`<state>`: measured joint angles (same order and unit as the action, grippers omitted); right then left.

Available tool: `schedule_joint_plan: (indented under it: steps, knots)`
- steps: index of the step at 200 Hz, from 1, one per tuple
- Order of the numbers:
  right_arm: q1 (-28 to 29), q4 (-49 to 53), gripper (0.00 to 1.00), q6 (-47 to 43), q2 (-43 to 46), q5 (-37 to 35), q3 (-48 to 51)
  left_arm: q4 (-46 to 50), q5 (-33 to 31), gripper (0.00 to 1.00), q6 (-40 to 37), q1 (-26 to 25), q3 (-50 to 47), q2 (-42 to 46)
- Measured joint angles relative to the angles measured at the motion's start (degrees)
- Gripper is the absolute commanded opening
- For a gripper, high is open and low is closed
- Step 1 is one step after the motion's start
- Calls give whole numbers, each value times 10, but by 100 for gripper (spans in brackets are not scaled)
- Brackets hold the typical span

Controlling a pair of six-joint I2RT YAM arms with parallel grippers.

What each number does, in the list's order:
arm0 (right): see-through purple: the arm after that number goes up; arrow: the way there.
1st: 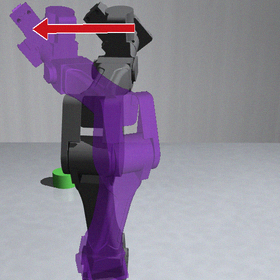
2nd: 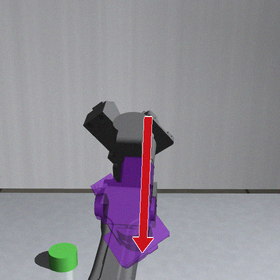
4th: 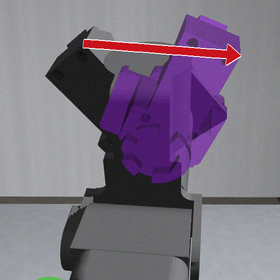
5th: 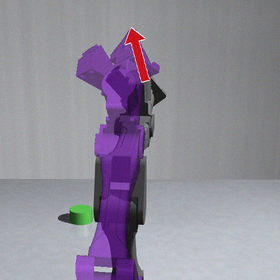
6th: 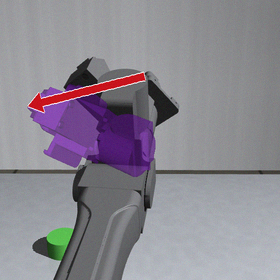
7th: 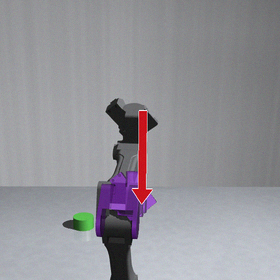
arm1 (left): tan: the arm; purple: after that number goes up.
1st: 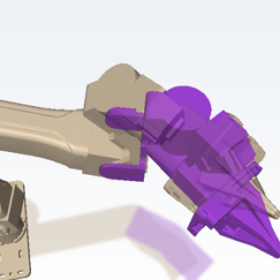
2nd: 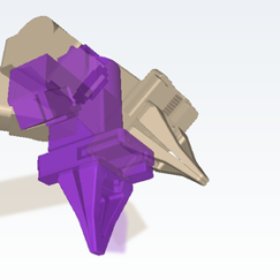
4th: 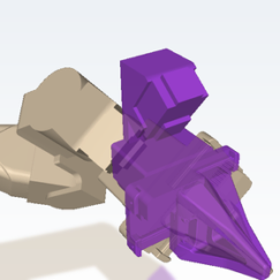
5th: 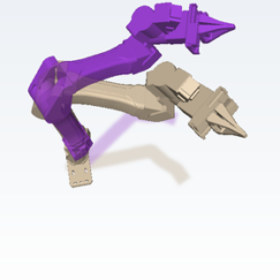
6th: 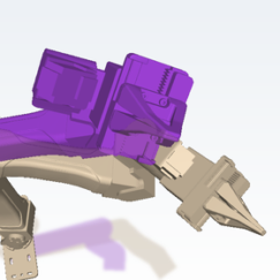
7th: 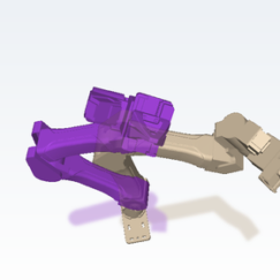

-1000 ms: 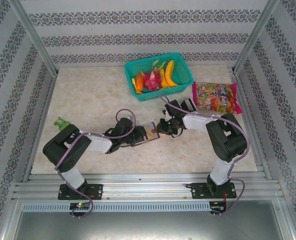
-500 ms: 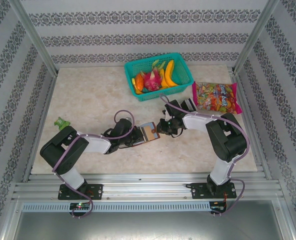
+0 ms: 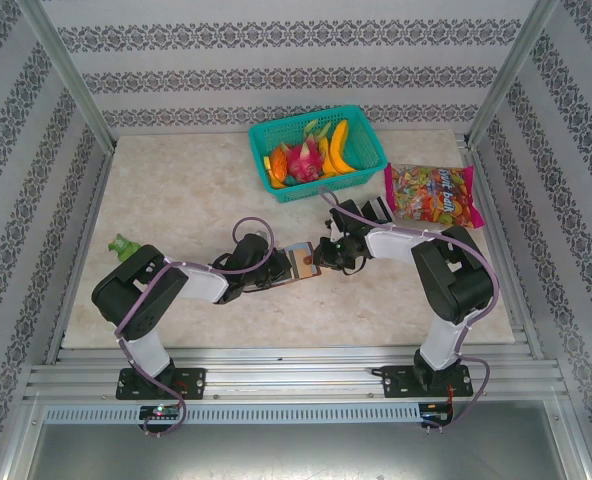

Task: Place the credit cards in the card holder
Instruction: Insert the credit card into the card slot.

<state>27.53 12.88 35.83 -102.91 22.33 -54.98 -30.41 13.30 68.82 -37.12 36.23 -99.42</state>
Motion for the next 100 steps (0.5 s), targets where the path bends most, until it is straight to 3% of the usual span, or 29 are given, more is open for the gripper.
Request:
schedule_joint_plan:
  steps: [29, 70, 100]
  knots:
    - [5, 18, 30, -11, 16, -30, 0, 29, -10, 25, -9, 0, -8, 41]
    - [14, 90, 38, -63, 67, -106, -28, 137, -66, 32, -44, 0, -10, 173]
    - [83, 108, 41, -108, 87, -153, -73, 223, -93, 42, -59, 18, -10, 222]
